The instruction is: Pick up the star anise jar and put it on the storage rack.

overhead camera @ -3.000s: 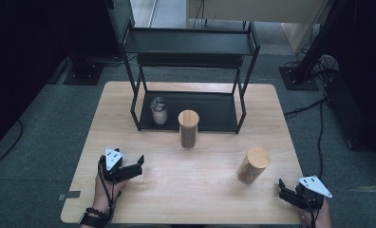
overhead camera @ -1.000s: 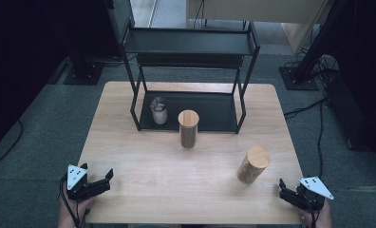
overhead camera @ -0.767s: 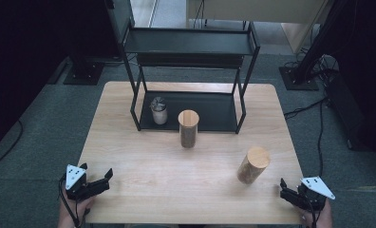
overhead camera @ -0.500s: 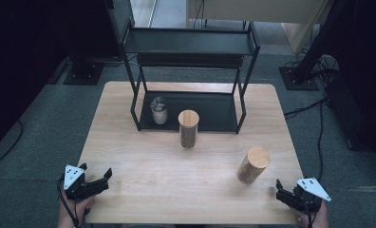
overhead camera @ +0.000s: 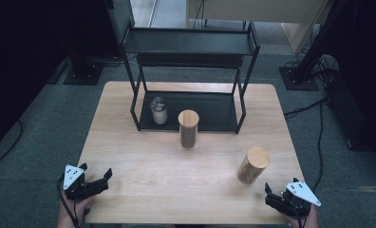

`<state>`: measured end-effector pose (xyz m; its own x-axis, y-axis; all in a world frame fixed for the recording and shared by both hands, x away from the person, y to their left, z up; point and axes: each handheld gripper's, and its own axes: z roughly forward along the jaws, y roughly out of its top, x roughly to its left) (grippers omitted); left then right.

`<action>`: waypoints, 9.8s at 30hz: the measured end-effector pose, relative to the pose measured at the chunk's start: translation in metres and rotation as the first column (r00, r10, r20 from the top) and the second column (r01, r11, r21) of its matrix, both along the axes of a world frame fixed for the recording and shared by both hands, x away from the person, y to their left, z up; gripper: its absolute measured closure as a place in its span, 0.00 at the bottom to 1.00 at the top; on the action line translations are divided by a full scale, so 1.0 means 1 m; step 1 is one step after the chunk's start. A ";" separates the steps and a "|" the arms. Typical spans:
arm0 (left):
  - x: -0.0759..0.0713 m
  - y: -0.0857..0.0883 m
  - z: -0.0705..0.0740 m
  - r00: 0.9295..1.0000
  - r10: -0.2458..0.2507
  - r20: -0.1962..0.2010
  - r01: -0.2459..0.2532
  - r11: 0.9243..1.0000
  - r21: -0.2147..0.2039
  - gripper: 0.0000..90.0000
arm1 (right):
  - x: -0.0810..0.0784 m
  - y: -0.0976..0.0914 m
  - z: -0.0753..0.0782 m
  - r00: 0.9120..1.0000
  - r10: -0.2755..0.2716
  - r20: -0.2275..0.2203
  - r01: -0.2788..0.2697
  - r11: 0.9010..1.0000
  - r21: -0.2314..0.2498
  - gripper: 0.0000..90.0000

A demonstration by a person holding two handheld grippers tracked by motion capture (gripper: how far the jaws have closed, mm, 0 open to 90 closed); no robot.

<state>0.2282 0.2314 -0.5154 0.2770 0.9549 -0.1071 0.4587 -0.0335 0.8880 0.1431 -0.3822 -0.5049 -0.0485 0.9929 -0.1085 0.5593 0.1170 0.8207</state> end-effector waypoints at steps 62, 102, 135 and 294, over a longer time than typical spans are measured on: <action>0.000 0.001 0.000 1.000 -0.011 0.000 0.011 1.000 -0.007 0.00 | -0.005 0.122 0.007 0.973 0.231 0.012 -0.231 0.968 0.103 0.04; 0.000 0.001 0.000 1.000 -0.012 0.003 0.012 1.000 -0.012 0.00 | 0.038 0.176 0.008 0.944 0.329 0.010 -0.328 0.941 0.079 0.04; 0.000 0.003 0.000 1.000 -0.010 0.003 0.010 1.000 -0.025 0.00 | 0.084 0.206 0.004 0.933 0.361 0.006 -0.361 0.931 0.056 0.04; 0.000 0.004 0.000 1.000 -0.017 0.003 0.017 0.999 -0.048 0.01 | 0.299 0.261 0.034 0.984 0.175 0.032 -0.177 0.978 0.112 0.28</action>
<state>0.2282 0.2355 -0.5157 0.2933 0.9438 -0.1523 0.4559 0.0019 0.8901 0.4421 -0.1209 -0.4712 -0.2224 0.9750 0.0023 0.5197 0.1165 0.8463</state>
